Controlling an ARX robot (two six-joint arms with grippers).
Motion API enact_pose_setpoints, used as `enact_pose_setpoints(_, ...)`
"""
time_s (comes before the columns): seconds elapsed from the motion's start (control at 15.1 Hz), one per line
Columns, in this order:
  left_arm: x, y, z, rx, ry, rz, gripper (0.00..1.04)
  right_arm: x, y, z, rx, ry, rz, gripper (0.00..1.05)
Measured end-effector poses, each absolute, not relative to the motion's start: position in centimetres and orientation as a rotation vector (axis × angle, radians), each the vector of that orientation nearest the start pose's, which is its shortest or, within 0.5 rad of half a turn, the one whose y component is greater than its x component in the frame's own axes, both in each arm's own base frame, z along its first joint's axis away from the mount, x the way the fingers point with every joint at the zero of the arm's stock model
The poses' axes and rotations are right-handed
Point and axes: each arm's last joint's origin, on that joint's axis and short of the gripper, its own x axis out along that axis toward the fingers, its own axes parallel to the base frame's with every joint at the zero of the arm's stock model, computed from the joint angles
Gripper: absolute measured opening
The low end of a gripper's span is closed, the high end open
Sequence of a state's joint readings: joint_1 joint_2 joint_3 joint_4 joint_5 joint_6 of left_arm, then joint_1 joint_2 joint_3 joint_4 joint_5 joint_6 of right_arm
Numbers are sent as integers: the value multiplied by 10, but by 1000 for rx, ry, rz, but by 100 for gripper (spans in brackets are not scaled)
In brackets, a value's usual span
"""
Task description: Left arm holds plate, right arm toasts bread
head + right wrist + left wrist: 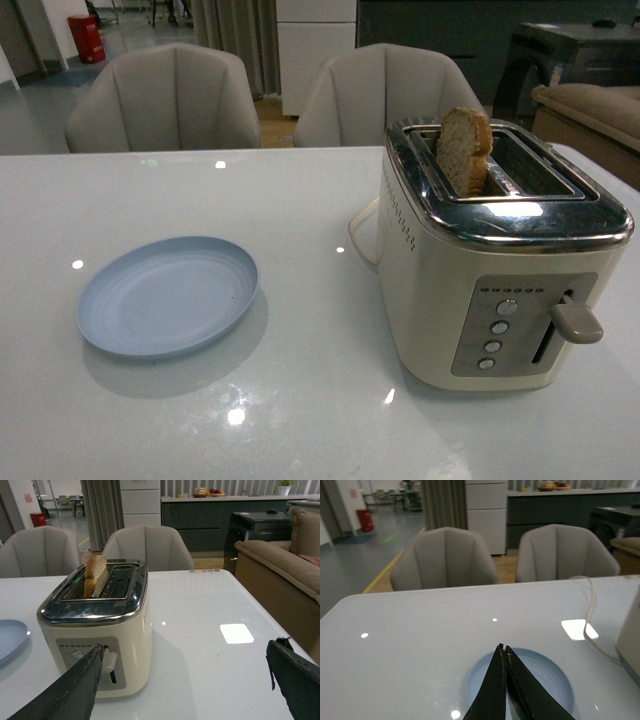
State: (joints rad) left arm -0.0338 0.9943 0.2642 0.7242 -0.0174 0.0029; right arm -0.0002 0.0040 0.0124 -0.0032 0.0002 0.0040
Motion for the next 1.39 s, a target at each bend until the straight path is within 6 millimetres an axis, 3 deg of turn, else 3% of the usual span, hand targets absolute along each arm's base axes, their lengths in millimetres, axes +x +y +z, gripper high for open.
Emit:
enact_pose_setpoints(0.33, 164, 0, 187, 1, 7, 1, 2, 97, 0, 167, 4, -5, 0, 98)
enact_pose_setpoints(0.86, 133, 0, 167, 1, 6, 0, 2, 97, 0, 167, 4, -5, 0, 98)
enact_pose_setpoints(1.39, 116, 0, 170, 1, -13, 0, 2, 97, 0, 167, 4, -5, 0, 98)
